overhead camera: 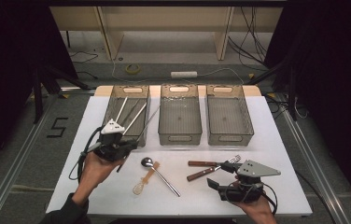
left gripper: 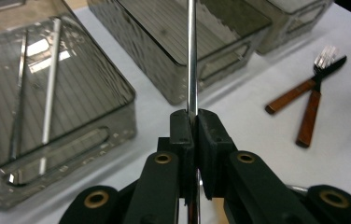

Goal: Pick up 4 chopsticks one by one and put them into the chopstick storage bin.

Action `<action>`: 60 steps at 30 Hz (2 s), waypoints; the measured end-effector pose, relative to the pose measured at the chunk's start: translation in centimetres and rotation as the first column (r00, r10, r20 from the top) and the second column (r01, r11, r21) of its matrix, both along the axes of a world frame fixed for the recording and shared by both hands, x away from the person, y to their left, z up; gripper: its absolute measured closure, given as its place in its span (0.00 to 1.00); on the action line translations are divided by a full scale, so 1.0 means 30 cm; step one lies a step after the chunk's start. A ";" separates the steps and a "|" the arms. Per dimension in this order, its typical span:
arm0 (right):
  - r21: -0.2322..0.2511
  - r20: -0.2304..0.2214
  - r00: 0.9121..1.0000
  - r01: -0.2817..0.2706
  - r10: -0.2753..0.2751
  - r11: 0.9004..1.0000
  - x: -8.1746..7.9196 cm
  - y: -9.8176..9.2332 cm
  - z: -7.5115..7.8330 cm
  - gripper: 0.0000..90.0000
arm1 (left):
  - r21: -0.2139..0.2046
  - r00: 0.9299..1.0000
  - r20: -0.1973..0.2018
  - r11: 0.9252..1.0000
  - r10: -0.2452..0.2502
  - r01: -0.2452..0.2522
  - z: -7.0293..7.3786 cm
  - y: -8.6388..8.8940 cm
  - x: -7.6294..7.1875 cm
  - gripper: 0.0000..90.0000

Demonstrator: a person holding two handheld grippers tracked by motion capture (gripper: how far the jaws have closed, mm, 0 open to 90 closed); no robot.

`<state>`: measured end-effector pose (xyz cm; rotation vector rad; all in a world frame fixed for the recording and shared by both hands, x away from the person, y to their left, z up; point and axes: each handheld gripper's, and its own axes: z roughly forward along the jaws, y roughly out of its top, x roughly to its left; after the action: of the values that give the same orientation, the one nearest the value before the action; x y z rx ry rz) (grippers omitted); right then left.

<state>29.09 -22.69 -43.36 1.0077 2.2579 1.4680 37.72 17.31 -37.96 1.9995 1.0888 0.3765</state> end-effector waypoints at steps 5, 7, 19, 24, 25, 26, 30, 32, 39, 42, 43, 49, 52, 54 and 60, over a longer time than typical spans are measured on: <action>0.003 -0.001 1.000 0.001 -0.001 1.000 0.000 -0.001 -0.001 0.28 | -0.005 0.999 0.009 0.999 0.042 -0.042 0.017 0.027 0.068 0.94; 0.004 0.000 1.000 0.001 -0.001 1.000 -0.001 -0.002 0.000 0.28 | -0.011 0.998 0.012 0.998 0.059 -0.059 0.024 0.040 0.095 0.94; 0.009 -0.004 1.000 -0.001 0.001 1.000 -0.001 -0.001 0.000 0.28 | -0.055 0.988 0.026 0.987 0.150 -0.148 0.034 0.099 0.215 0.94; 0.001 -0.001 1.000 -0.007 0.007 1.000 0.000 0.005 -0.002 0.28 | -0.055 0.985 0.028 0.984 0.169 -0.168 0.040 0.113 0.262 0.94; 0.004 -0.001 1.000 -0.007 0.007 1.000 0.000 0.005 -0.002 0.28 | -0.065 0.983 0.036 0.982 0.181 -0.178 0.041 0.116 0.273 0.94; 0.003 -0.002 1.000 -0.006 0.006 1.000 0.000 0.004 -0.002 0.28 | -0.065 0.982 0.033 0.981 0.184 -0.182 0.042 0.117 0.284 0.94; 0.008 -0.002 1.000 -0.003 0.003 1.000 0.000 -0.001 -0.001 0.28 | -0.062 0.980 0.025 0.979 0.196 -0.194 0.041 0.119 0.320 0.94; 0.008 -0.003 1.000 -0.004 0.004 1.000 -0.001 -0.001 -0.001 0.28 | -0.057 0.978 0.021 0.977 0.207 -0.205 0.038 0.118 0.343 0.94; 0.009 -0.002 1.000 -0.006 0.006 1.000 -0.001 -0.003 -0.001 0.28 | -0.070 0.971 0.026 0.970 0.236 -0.234 0.021 0.136 0.404 0.94; 0.010 -0.003 1.000 -0.005 0.005 1.000 0.000 -0.003 -0.001 0.28 | -0.076 0.968 0.028 0.966 0.249 -0.246 0.015 0.148 0.423 0.94; 0.008 -0.004 1.000 -0.006 0.006 1.000 -0.001 -0.001 -0.001 0.28 | -0.076 0.967 0.029 0.965 0.253 -0.250 0.013 0.149 0.427 0.94; 0.009 -0.003 1.000 -0.008 0.008 1.000 -0.001 -0.001 -0.001 0.28 | -0.063 0.965 0.022 0.964 0.262 -0.260 -0.007 0.152 0.446 0.94; 0.011 -0.004 1.000 -0.007 0.007 1.000 -0.001 -0.002 -0.001 0.28 | -0.055 0.965 0.017 0.964 0.263 -0.262 -0.021 0.152 0.448 0.94; 0.009 -0.005 1.000 -0.008 0.008 1.000 -0.002 -0.001 -0.001 0.28 | -0.047 0.965 0.015 0.964 0.263 -0.262 -0.035 0.153 0.450 0.94; 0.009 -0.004 1.000 -0.010 0.010 1.000 -0.001 0.001 -0.002 0.28 | -0.030 0.964 0.007 0.964 0.264 -0.264 -0.076 0.153 0.452 0.94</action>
<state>29.05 -22.67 -43.42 1.0039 2.2642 1.4823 51.27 21.90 -40.23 1.8280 1.3509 0.5072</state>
